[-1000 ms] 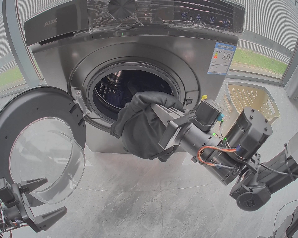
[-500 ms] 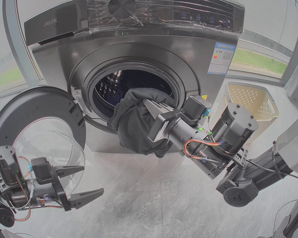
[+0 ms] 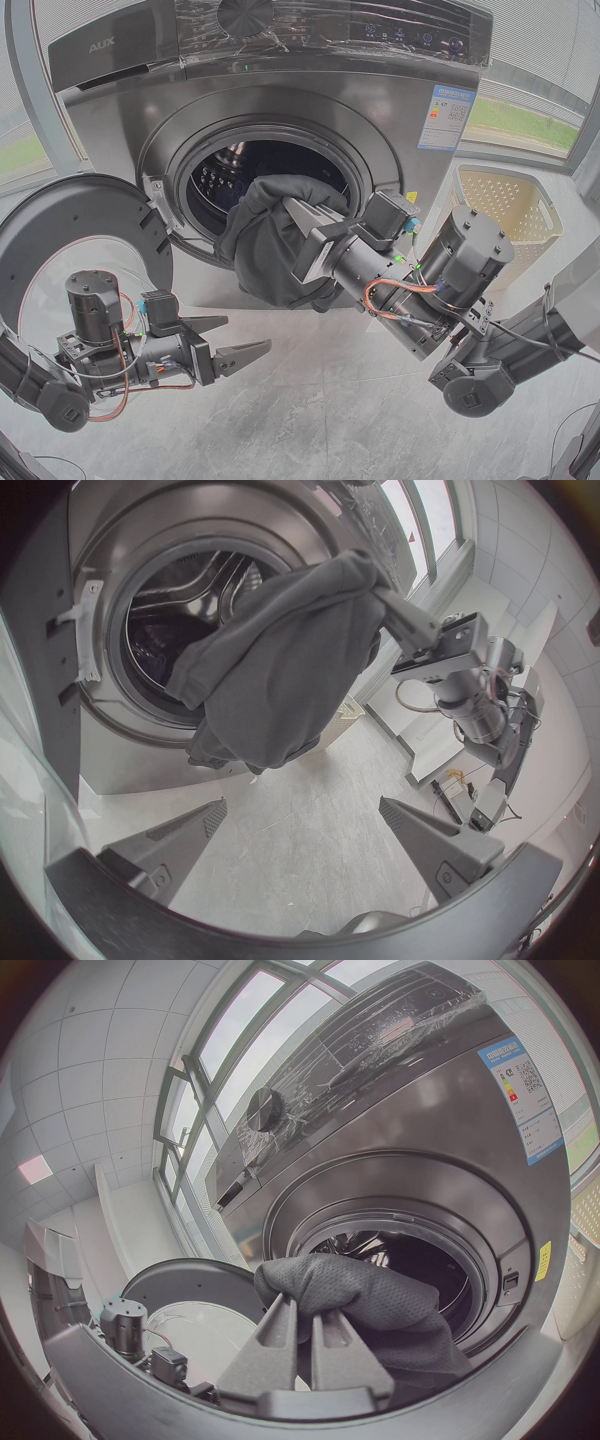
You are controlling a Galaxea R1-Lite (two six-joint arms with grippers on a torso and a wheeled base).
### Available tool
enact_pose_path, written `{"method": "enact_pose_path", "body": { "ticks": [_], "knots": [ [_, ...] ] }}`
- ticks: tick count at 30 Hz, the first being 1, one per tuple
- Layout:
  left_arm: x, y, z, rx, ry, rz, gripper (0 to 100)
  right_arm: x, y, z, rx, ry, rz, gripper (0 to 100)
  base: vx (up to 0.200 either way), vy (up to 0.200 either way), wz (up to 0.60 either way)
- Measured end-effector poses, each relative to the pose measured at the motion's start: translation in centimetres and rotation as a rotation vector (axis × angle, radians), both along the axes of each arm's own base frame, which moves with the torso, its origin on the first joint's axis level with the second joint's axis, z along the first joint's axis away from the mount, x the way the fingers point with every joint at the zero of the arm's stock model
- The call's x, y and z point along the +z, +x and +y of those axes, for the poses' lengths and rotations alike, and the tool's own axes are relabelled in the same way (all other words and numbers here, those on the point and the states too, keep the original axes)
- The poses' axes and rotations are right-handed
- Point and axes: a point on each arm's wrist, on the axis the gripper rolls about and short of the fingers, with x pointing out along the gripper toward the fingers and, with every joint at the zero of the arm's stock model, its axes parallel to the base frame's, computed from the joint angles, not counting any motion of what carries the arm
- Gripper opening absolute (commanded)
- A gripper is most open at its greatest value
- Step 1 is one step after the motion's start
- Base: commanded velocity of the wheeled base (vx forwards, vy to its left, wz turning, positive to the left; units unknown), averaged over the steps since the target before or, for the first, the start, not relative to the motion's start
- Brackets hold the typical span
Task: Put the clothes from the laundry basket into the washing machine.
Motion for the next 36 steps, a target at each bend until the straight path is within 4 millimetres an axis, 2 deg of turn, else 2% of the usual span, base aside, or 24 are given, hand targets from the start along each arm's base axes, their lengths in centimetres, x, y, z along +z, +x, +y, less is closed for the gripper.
{"method": "enact_pose_path", "body": {
  "ticks": [9, 24, 31, 36],
  "knots": [
    [-0.8, 2.4, -1.4, -0.001, -0.013, 0.031, 100, 0.1, -0.3, 0.3, 0.010, 0.003, -0.004, 0, 0.000, 0.000, 0.00],
    [-2.0, 6.2, -3.2, 0.009, -0.074, -0.026, 100, 0.0, -1.0, 0.7, 0.029, -0.002, -0.005, 0, 0.000, 0.000, 0.00],
    [-1.7, 6.8, -3.6, 0.010, -0.112, -0.056, 100, -0.1, -1.1, 0.8, 0.031, -0.003, -0.005, 0, 0.000, 0.000, 0.00],
    [-1.5, 6.3, -3.9, -0.007, -0.124, -0.075, 100, -0.1, -1.0, 0.7, 0.030, -0.002, -0.005, 0, 0.000, 0.000, 0.00]
  ]
}}
